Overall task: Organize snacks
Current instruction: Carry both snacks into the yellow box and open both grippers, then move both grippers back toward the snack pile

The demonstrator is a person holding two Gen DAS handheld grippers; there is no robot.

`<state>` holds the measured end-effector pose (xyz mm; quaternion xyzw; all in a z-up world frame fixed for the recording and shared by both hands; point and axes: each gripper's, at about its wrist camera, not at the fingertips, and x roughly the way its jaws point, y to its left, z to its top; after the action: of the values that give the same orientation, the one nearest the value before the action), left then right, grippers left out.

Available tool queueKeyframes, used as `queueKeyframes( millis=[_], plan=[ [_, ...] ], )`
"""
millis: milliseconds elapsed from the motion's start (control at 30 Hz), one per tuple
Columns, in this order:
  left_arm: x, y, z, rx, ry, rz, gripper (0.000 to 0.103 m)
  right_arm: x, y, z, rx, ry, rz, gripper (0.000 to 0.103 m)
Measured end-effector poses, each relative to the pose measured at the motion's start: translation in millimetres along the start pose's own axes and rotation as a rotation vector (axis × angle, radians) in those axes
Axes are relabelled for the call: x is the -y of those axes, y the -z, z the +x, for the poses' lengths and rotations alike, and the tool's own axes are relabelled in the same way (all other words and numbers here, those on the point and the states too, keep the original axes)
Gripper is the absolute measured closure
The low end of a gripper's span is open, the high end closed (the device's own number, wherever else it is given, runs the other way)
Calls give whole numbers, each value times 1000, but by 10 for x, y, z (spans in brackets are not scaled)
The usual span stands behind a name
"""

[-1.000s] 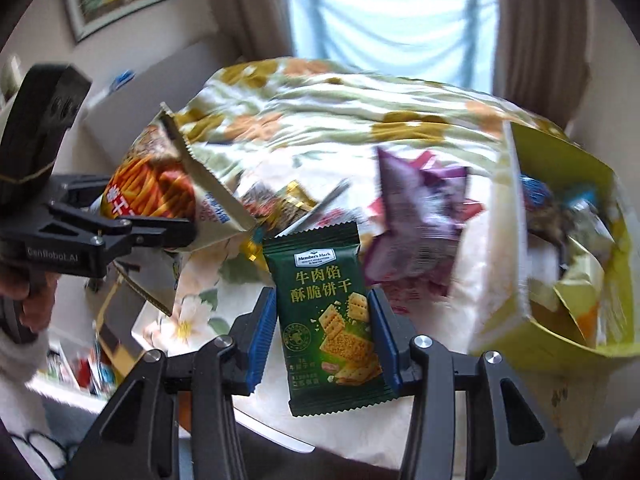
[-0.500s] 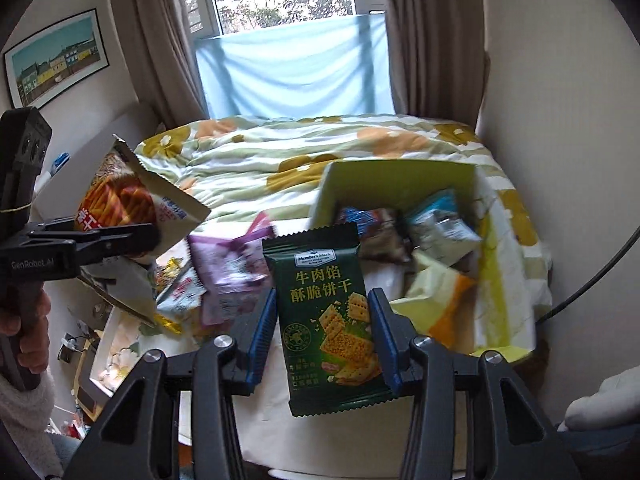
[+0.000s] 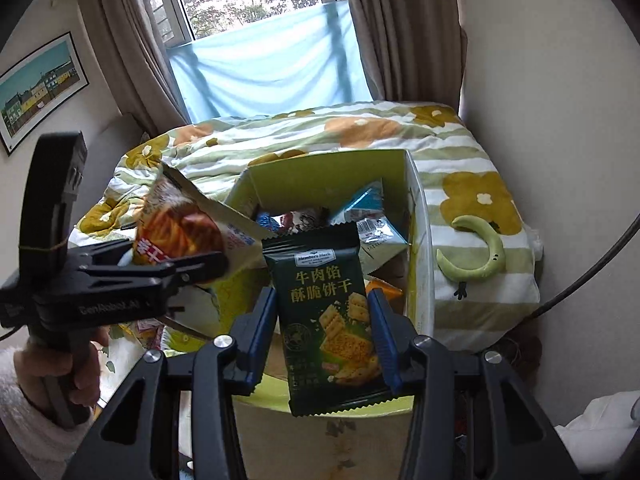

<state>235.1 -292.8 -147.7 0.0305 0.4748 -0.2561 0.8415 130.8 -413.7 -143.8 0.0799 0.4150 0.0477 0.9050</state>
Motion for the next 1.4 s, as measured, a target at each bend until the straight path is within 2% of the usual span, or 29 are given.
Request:
queueKeyframes(
  millis=[33, 67, 333, 533, 733, 833, 867, 900, 967, 1167, 1300, 1400],
  plan=[
    [0, 16, 60, -16, -35, 8, 12, 26, 0, 22, -5, -7, 8, 61],
    [17, 34, 100, -27, -64, 17, 1, 41, 4, 46, -10, -15, 15, 61],
    [-182, 270, -165, -37, -52, 20, 1, 75, 36, 215, -28, -29, 37, 61],
    [-325, 333, -300, -19, -45, 2, 1, 75, -2, 354, -27, -45, 130, 61],
    [-418, 340, -342, -21, -73, -3, 1, -19, -12, 655, -111, -57, 164, 61],
    [-466, 373, -331, -23, -81, -14, 1, -65, 24, 688, -121, -49, 142, 59],
    [-476, 389, -331, -22, -85, -17, 1, -75, 43, 675, -115, -39, 133, 50],
    [-485, 406, -333, -20, -91, -19, 1, -71, 52, 658, -107, -30, 127, 28],
    [-491, 439, -346, -15, -99, -22, 1, -80, 86, 594, -79, -28, 114, 0],
    [-485, 522, -428, 5, -123, -38, 1, -68, 188, 403, -20, -12, 101, 0],
    [-451, 569, -530, 27, -138, -43, 1, -87, 222, 307, -16, -9, 82, 0],
    [-412, 605, -653, 61, -177, -41, 1, -167, 201, 205, -13, 2, 39, 0]
  ],
)
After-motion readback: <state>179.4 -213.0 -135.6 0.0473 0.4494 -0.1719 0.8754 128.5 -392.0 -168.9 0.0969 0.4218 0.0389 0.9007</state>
